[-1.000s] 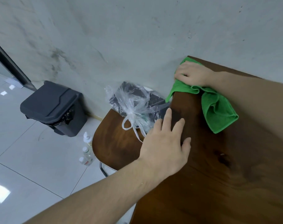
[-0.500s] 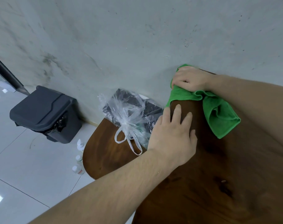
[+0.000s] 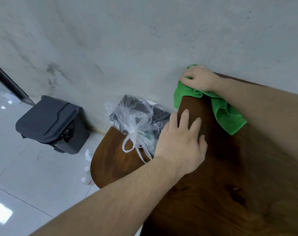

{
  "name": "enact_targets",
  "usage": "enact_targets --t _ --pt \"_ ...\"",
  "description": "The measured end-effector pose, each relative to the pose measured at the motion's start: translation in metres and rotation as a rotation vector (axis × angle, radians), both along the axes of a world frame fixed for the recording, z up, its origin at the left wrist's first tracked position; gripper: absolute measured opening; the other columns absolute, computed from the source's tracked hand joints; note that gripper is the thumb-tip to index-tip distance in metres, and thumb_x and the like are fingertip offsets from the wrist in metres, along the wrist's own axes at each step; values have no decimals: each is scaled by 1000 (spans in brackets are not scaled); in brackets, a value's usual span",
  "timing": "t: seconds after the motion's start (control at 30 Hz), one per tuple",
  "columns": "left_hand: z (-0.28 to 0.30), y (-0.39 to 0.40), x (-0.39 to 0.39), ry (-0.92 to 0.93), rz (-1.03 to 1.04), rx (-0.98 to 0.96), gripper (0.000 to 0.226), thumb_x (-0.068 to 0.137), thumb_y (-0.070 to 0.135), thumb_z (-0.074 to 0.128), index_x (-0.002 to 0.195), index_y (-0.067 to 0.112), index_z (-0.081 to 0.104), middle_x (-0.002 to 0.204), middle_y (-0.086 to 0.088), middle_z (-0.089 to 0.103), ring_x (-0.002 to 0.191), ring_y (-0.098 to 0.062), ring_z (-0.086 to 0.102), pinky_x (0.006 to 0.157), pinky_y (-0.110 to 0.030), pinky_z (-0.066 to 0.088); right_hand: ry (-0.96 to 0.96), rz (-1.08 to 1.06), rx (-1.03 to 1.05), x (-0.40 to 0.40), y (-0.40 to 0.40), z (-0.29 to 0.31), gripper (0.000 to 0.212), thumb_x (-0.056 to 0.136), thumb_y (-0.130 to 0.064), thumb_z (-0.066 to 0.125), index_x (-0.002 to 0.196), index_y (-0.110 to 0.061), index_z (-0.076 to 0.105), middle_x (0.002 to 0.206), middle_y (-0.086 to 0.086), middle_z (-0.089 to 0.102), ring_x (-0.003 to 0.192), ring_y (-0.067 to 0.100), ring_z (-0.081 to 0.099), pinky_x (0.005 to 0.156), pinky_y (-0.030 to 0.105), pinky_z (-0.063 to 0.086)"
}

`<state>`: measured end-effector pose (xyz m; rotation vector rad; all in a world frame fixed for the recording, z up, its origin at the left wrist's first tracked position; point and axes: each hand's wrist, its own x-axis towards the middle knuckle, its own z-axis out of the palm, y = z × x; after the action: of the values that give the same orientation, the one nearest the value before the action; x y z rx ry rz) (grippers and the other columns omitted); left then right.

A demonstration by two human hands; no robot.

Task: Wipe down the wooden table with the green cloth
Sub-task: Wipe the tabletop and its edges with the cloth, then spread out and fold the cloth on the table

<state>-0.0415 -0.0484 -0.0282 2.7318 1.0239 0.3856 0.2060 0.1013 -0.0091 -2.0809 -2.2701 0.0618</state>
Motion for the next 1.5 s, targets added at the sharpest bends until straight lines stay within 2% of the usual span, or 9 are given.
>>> enact_targets --t 0.13,0.23,0.6,0.83,1.0,1.1,1.27,1.33,1.5 --pt "0 0 -1 -74 8 -13 52 94 45 36 138 18 47 150 -13 38 135 -37 30 111 -48 31 61 -1 -42 -14 -43 2 67 95 -64 28 126 -21 69 136 2 63 135 22 48 117 42 30" --pt "4 0 -3 -154 6 -15 46 90 43 44 124 14 53 138 -8 48 131 -32 37 105 -47 37 92 -101 -109 -23 -87 4 54 106 -53 27 156 -33 34 164 -11 27 153 13 18 126 38 9" --pt "29 -10 -24 -324 -108 -202 27 95 25 51 118 11 52 125 -7 52 116 -25 47 95 -30 32 345 -406 -243 -103 -267 24 50 111 -33 11 160 -25 17 169 -9 8 154 6 2 123 24 -2" --pt "36 -27 -33 -22 -270 -182 50 98 42 45 145 24 41 145 -3 50 132 -27 44 105 -42 36 668 -685 -203 -162 -354 49 53 109 -19 30 159 -34 21 164 -12 27 149 9 25 110 15 21" --pt "42 -39 -32 73 -281 -109 59 99 49 43 152 27 30 148 -3 45 134 -30 40 105 -49 35 639 -909 -54 -161 -376 64 65 97 -4 36 155 -31 29 152 -7 46 92 17 66 64 29 52" --pt "44 -38 -30 139 -258 -86 49 96 49 50 140 27 48 135 -6 50 125 -30 46 101 -47 37 543 -982 -74 -145 -372 66 63 100 -17 46 158 -25 23 155 6 41 91 21 69 62 32 58" --pt "43 -29 -25 28 -331 -157 20 94 40 58 109 26 58 120 0 53 111 -24 50 93 -44 45 396 -1036 -210 -106 -349 56 65 95 -38 63 154 -29 38 158 8 36 98 28 70 71 33 59" --pt "48 -26 -19 -115 -365 -394 10 96 31 57 97 22 54 106 0 63 99 -22 60 86 -45 49 351 -916 -124 -91 -339 53 28 89 -33 70 118 -30 69 124 -3 66 107 22 67 79 29 51" --pt "74 -15 -3 -540 -205 -772 11 98 19 56 90 25 52 94 -4 68 88 -22 66 78 -35 53 557 -917 144 -54 -341 58 6 90 -20 62 89 -21 57 91 -3 63 87 18 59 69 31 46"
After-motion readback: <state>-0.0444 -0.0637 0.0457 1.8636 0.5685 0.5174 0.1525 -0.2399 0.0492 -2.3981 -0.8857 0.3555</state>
